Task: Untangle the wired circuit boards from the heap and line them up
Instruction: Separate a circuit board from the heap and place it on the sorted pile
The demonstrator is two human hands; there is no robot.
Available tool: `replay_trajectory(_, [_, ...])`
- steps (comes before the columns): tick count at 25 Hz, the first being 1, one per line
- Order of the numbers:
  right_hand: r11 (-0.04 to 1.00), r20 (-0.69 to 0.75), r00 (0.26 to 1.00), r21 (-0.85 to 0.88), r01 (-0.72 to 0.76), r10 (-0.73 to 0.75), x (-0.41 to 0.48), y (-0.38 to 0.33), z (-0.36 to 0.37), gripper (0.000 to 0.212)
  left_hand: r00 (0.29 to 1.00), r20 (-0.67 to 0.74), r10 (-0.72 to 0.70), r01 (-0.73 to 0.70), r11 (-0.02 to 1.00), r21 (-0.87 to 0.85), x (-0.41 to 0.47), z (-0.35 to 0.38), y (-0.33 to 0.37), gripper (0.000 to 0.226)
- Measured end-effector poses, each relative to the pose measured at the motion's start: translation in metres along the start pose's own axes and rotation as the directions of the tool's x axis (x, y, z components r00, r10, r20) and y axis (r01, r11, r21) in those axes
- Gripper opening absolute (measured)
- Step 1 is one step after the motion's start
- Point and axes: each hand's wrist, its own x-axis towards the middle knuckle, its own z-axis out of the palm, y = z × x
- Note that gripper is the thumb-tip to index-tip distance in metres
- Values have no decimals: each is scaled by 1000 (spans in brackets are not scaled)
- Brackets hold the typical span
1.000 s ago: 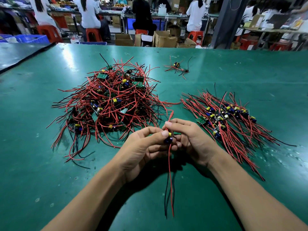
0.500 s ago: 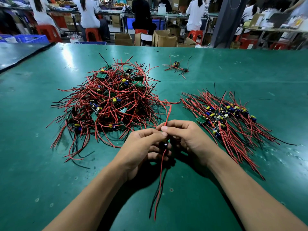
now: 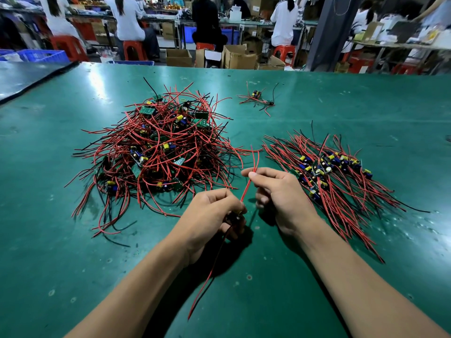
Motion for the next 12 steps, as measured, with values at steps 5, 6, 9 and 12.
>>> replay_trajectory(5, [997,173,982,12,-77,74,-5,3,-4,13,999,-51,-16,14,999,-47,1,0,-3,14])
replay_trajectory(6, [994,236,965,-30,-109,113,-7,3,-5,17,998,-57,-20,17,998,-57,1,0,-3,14])
replay_trajectory(9, [979,264,947,-135,-152,183,-11,4,-5,22,998,-62,-32,28,998,-63,2,0,-3,21])
replay_trajectory(12, [984,161,980,-148,-94,118,-9,2,-4,15,999,-36,-31,31,1000,-3,0,0,-1,20])
